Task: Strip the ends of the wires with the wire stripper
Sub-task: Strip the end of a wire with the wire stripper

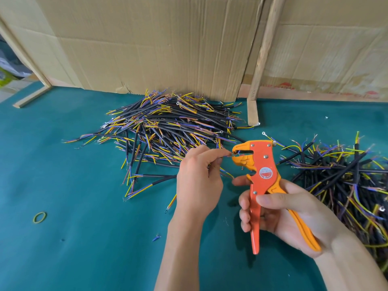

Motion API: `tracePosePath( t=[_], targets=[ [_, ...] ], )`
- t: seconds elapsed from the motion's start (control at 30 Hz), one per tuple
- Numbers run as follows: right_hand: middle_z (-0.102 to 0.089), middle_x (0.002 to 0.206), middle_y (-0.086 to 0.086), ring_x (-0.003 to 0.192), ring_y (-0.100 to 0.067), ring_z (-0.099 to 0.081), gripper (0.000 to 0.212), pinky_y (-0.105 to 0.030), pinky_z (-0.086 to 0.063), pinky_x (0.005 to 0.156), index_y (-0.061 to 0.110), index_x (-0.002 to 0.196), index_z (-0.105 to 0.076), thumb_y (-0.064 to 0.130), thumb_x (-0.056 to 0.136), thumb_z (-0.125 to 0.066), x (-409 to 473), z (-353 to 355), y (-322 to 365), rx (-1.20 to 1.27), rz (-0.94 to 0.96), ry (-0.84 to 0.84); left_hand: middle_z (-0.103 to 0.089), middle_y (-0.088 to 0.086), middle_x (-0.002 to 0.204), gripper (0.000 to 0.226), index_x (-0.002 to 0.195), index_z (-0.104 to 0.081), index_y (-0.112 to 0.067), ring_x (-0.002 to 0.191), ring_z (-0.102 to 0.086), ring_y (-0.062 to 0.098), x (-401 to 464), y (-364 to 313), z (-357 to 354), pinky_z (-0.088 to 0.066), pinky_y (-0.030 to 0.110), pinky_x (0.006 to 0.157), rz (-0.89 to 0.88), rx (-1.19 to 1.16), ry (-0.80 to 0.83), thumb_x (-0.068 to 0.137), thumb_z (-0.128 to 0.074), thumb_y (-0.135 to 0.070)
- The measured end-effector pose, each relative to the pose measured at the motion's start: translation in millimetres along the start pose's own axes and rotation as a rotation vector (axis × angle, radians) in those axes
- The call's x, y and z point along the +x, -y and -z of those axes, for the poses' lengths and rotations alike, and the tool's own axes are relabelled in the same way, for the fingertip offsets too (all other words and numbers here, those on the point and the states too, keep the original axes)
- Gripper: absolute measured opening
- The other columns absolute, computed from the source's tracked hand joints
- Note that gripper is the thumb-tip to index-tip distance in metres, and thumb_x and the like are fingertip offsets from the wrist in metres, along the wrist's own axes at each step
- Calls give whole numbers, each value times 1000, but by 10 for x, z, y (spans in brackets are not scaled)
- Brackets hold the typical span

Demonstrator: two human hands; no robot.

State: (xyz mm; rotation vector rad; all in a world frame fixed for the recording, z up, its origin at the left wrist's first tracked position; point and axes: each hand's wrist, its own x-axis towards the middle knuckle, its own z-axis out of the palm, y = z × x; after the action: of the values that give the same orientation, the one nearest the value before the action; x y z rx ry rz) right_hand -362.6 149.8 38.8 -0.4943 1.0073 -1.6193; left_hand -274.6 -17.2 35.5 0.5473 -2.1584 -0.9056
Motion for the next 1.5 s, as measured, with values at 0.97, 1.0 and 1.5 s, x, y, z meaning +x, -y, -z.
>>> tracePosePath(
  t=[0.97,1.0,1.5],
  targets=[
    [-44,65,-11,47,-24,-44,35,-34,-41,46,-2,109,-71,11,77,-74,37,-170,-26,-6,-32,-167,-57,-3,72,28,104,-79,-22,77,-51,22,0,10,-15,-42,35,64,-57,59,3,92,-64,-1],
    [-43,64,-10,47,-23,-44,35,-34,-41,46,-2,109,-71,12,77,-74,41,-165,-31,-4,-31,-168,-55,-5,71,29,104,-79,-22,76,-50,21,1,7,-15,-41,34,63,-61,56,5,92,-64,-1],
    [-59,77,-19,60,-29,-58,57,-39,-53,56,-5,114,-70,15,64,-89,27,-106,15,124,133,-188,-69,-11,70,19,88,-71,-16,67,-64,7,36,16,24,-52,20,67,218,-423,-74,90,-66,3]
  ],
)
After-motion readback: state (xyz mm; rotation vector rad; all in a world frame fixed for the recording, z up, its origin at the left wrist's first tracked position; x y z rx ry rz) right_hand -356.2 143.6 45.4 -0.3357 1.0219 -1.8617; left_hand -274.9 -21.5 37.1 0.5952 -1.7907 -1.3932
